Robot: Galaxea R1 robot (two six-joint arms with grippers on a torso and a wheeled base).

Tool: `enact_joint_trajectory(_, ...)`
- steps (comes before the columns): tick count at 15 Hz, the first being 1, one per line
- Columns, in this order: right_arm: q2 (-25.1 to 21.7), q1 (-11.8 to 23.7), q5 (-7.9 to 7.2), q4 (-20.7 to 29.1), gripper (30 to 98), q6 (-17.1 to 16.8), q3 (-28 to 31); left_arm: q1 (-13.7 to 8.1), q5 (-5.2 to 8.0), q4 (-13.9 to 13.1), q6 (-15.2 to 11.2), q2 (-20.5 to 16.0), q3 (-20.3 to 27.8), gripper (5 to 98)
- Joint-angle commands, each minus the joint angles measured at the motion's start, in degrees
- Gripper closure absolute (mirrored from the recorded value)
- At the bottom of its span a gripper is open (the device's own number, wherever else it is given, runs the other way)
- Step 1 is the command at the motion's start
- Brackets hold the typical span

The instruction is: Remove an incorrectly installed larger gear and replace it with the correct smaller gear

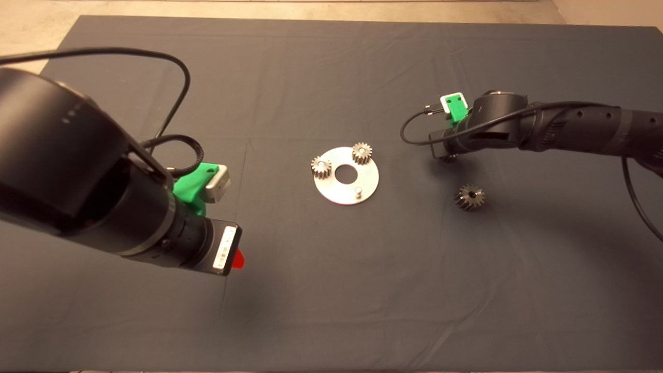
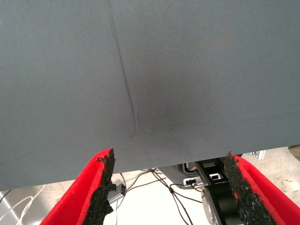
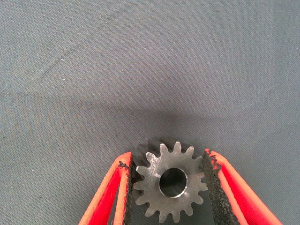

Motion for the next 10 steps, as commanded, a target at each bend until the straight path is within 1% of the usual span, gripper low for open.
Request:
enact_joint_trajectory(1, 0.2, 0.7, -8.01, -1.1, 93.2, 0.5, 0.0, -0.5, 6.64, 0.5, 0.3, 0.0, 0.0, 44.4)
enact_joint_trajectory(7, 0.2, 0.8, -8.01, -1.1, 93.2, 0.5, -0.2, -0.5, 6.64, 0.5, 0.3, 0.0, 0.4, 44.4)
enact_joint_trajectory(9, 0.2, 0.8, -8.01, -1.0, 92.9, 1.9, -0.2, -0.5, 6.64, 0.5, 0.3, 0.0, 0.5, 44.4)
enact_joint_trajectory(10, 0.2, 0.8, -8.01, -0.8, 92.3, 2.1, -0.2, -0.5, 6.64, 0.5, 0.3, 0.0, 0.5, 44.4)
